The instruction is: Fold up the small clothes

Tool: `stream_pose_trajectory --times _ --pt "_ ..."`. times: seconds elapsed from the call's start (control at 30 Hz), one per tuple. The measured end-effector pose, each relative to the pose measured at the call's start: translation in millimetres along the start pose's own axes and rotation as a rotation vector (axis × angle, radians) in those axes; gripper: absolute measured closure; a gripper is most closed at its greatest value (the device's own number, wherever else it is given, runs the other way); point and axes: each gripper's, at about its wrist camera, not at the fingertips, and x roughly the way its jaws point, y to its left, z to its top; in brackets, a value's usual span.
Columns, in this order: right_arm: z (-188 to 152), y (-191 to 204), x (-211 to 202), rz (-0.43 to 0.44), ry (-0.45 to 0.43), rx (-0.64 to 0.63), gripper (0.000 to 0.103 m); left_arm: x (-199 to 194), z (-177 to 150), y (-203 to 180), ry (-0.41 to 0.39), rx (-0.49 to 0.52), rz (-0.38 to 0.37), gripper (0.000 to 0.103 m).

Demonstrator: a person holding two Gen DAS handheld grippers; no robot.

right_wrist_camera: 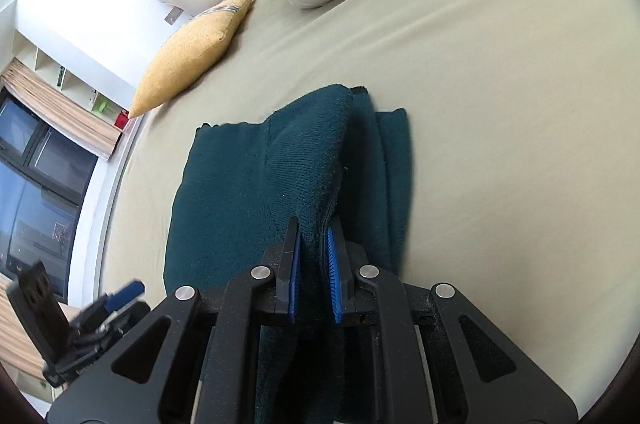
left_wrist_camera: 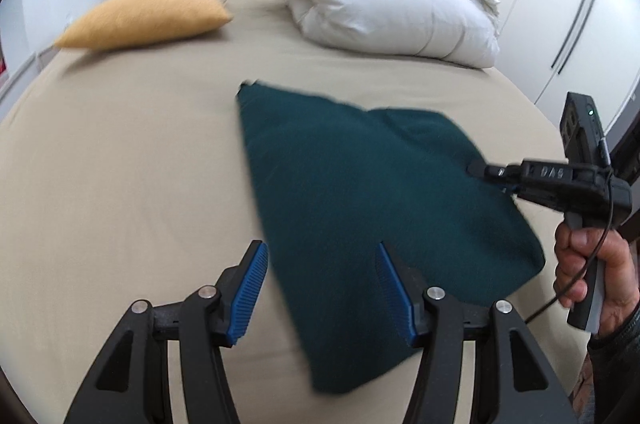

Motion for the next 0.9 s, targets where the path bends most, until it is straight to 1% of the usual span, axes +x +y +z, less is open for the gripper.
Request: stream_pose_trajectory --times 0.07,0.1,0.17,0.23,0.3,0.37,0.43,0.47,0.53,0.57,0.6,0.63,0.67,0.73,0.77,0.8,0.83,0.87,0.9 --pt "-1.1 -9.2 -1.9 -0.012 0.003 0.004 0.092 7.9 8.4 -11.1 -0.007 0.029 0.011 0.044" --pt "0.4 -5.6 7.6 -0.015 -0.001 0.015 0.092 12.9 11.7 -15.0 -0.005 0.035 0.011 0.044" --pt "-1.9 -16.6 8.5 0.004 -0.005 0.047 0.092 25.4 17.3 -20.8 0.006 0.041 0.005 0.044" --pt "-6.2 -11.0 26.8 -0.001 0.005 0.048 0.093 41.1 22.8 -25.2 0.013 0.05 0.013 0.044" --pt "-7.5 -17.1 27.0 0.011 0.002 0.058 0.093 49.8 27.6 -27.1 0.008 0.053 0.029 0.044" --pt "-9.3 -15.6 25.3 0.002 -0.009 0.051 0.093 54.5 32.6 -26.9 0.0 0.045 0.029 0.044" --pt "-6.8 -15.6 24.1 -0.009 -0.019 0.048 0.096 56.7 35.7 -26.1 -0.011 0.04 0.027 0.044" --pt "-5.1 -17.3 23.6 -0.008 -0.024 0.054 0.1 57.7 36.2 -25.7 -0.018 0.04 0.025 0.043" --pt "-2.2 -18.5 21.4 -0.024 -0.043 0.053 0.103 62.5 34.9 -25.0 -0.014 0.048 0.037 0.042" --pt "-1.4 -20.3 21.8 -0.037 -0.043 0.059 0.103 65.3 33.1 -23.9 -0.011 0.049 0.044 0.04" --pt "-0.3 -21.9 23.7 -0.018 -0.037 0.069 0.103 67.6 31.3 -22.5 -0.008 0.048 0.04 0.04" --pt "-1.0 -24.2 20.7 0.033 -0.047 0.083 0.102 70.3 30.0 -21.6 -0.003 0.05 0.038 0.038" --pt "-1.8 -24.9 14.5 0.059 -0.073 0.094 0.098 73.8 28.4 -20.7 0.006 0.055 0.042 0.038" --pt "-2.1 -21.4 1.8 0.1 -0.136 0.097 0.097 78.5 27.1 -19.2 0.014 0.057 0.039 0.037" --pt "-2.4 -18.4 -3.6 0.132 -0.147 0.097 0.095 78.6 27.6 -18.2 0.014 0.051 0.034 0.037" --pt "-2.6 -14.4 -6.6 0.152 -0.14 0.099 0.09 78.2 28.0 -17.5 0.015 0.041 0.031 0.037" --pt "-1.6 -10.8 -5.9 0.154 -0.134 0.098 0.075 77.6 28.3 -17.2 0.016 0.035 0.031 0.037" --pt "-2.8 -4.2 -4.4 0.153 -0.117 0.081 0.066 76.6 28.5 -17.5 0.015 0.031 0.031 0.037" --pt "-4.3 1.4 -1.7 0.136 -0.106 0.061 0.052 75.5 27.9 -17.6 0.012 0.027 0.029 0.037"
